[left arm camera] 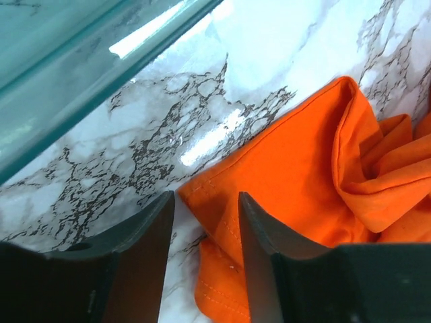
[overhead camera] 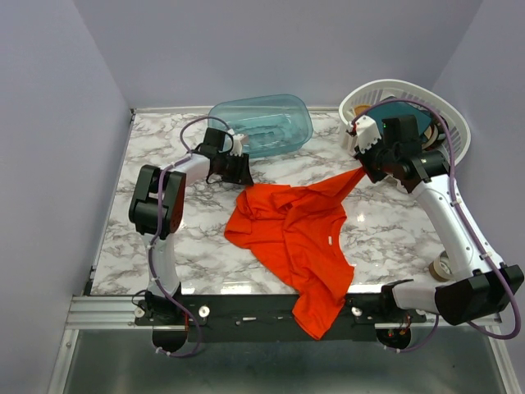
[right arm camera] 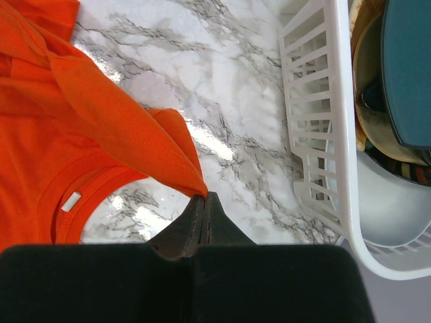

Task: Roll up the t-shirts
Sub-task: Flatten out the T-shirt at the center of the board.

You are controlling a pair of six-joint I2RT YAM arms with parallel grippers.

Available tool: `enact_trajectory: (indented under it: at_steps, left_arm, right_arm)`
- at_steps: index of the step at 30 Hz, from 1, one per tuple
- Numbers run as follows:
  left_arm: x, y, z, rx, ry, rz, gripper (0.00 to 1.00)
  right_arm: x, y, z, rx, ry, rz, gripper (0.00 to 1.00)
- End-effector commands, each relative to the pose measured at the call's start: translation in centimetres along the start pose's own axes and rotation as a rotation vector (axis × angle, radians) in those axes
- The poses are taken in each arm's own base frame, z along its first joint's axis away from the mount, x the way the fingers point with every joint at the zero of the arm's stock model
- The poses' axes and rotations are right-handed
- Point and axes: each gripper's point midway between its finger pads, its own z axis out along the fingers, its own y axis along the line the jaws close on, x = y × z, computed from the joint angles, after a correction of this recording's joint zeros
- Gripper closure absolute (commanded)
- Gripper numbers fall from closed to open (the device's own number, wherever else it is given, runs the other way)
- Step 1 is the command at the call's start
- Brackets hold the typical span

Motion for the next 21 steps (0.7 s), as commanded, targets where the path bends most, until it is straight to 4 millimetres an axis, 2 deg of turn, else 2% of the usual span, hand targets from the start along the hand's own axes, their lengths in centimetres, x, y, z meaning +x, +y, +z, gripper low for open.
enact_trajectory:
  at_steps: [1, 4, 7, 8, 9, 11, 12, 14, 15, 17, 18, 20, 21]
  left_arm:
    - [0.9, 0.2, 1.4, 0.011, -0.001, 0.015, 0.53]
    - [1.3, -0.1, 1.6, 0.018, -0.001, 0.026, 0.6]
    - [1.2, -0.4, 1.6, 0.035, -0.008, 0.036, 0.78]
    - [1.1, -0.6, 1.5, 0.042, -0.014, 0.04, 0.92]
    - [0.7, -1.1, 0.9, 0.048, -0.031, 0.054, 0.99]
    - [-0.8, -1.9, -0.6, 0.064, -0.078, 0.086, 1.0]
    - [-2.4, -3.4, -2.8, 0.078, -0.141, 0.123, 1.0]
    - [-5.0, -4.0, -6.2, 0.054, -0.238, 0.184, 1.0]
    - [-7.4, -5.7, -9.7, 0.038, -0.325, 0.244, 1.0]
    - [-9.0, -6.3, -13.7, -0.002, -0.388, 0.304, 1.0]
    - [-10.6, -8.1, -17.2, -0.018, -0.461, 0.365, 1.0]
    - [-10.9, -8.7, -20.3, -0.074, -0.493, 0.407, 1.0]
    - [-11.3, -10.2, -23.0, -0.097, -0.546, 0.482, 1.0]
  right_arm:
    - [0.6, -0.1, -0.3, 0.011, 0.019, 0.006, 1.0]
    - [0.6, 0.0, -0.1, 0.003, 0.02, 0.006, 1.0]
    - [0.6, 0.1, 0.1, 0.0, 0.017, 0.007, 1.0]
    - [0.6, 0.0, 0.1, 0.002, 0.016, 0.006, 1.0]
    - [0.5, -0.1, 0.0, 0.005, 0.016, 0.008, 0.99]
    - [0.6, -0.8, -0.1, 0.046, 0.02, 0.006, 1.0]
    - [0.4, -1.2, -0.2, 0.062, 0.014, 0.007, 1.0]
    - [-0.6, -3.3, -1.2, 0.152, -0.009, 0.015, 0.99]
    - [-1.1, -4.1, -1.6, 0.183, -0.02, 0.019, 0.99]
    - [-2.8, -6.4, -3.0, 0.269, -0.066, 0.036, 0.99]
    - [-3.3, -7.0, -3.2, 0.286, -0.076, 0.039, 0.99]
    - [-4.6, -7.9, -4.1, 0.319, -0.108, 0.048, 0.99]
    - [-5.8, -8.4, -5.1, 0.336, -0.144, 0.05, 0.99]
